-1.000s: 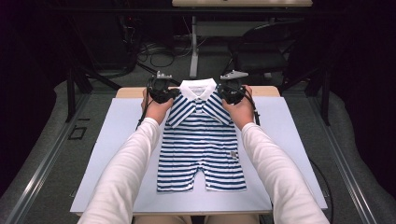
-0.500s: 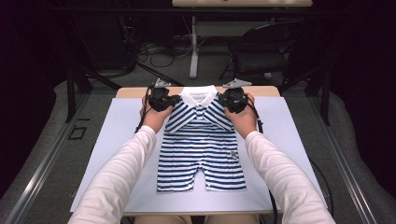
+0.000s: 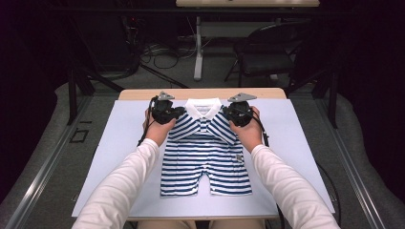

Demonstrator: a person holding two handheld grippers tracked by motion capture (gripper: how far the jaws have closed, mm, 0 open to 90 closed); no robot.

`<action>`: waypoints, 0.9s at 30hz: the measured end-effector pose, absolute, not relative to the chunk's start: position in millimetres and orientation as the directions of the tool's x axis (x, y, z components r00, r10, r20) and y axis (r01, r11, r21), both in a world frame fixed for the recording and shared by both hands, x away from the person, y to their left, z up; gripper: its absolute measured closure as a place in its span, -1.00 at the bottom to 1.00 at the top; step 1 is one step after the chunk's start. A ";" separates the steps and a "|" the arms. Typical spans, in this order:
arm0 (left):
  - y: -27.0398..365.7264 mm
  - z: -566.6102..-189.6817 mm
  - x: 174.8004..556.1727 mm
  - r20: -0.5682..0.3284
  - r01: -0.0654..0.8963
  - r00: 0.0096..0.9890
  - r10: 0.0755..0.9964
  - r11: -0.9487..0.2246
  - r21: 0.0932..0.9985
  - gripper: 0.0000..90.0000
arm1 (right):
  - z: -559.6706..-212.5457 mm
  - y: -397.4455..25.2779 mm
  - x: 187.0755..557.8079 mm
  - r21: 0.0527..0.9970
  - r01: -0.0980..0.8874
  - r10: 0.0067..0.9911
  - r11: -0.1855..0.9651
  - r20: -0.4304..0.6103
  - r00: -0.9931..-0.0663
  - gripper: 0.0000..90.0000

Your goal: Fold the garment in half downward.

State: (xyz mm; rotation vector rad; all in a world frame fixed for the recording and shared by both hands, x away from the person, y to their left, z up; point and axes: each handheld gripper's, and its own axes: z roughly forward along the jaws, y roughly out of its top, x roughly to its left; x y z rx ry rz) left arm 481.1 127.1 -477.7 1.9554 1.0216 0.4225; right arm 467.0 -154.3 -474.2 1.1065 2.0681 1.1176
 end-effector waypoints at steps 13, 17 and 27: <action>131.6 -481.3 461.6 -0.111 0.498 0.618 0.778 -0.279 0.821 0.89 | -479.1 -153.9 453.2 0.863 0.388 0.834 0.323 -0.065 -0.548 0.96; 131.7 -481.5 452.8 -0.110 0.490 0.632 0.767 -0.286 0.824 0.89 | -478.7 -155.9 444.7 0.871 0.371 0.825 0.322 -0.065 -0.562 0.96; 134.6 -478.8 434.2 -0.129 0.479 0.648 0.751 -0.270 0.835 0.89 | -475.4 -158.5 425.4 0.885 0.334 0.807 0.326 -0.076 -0.586 0.96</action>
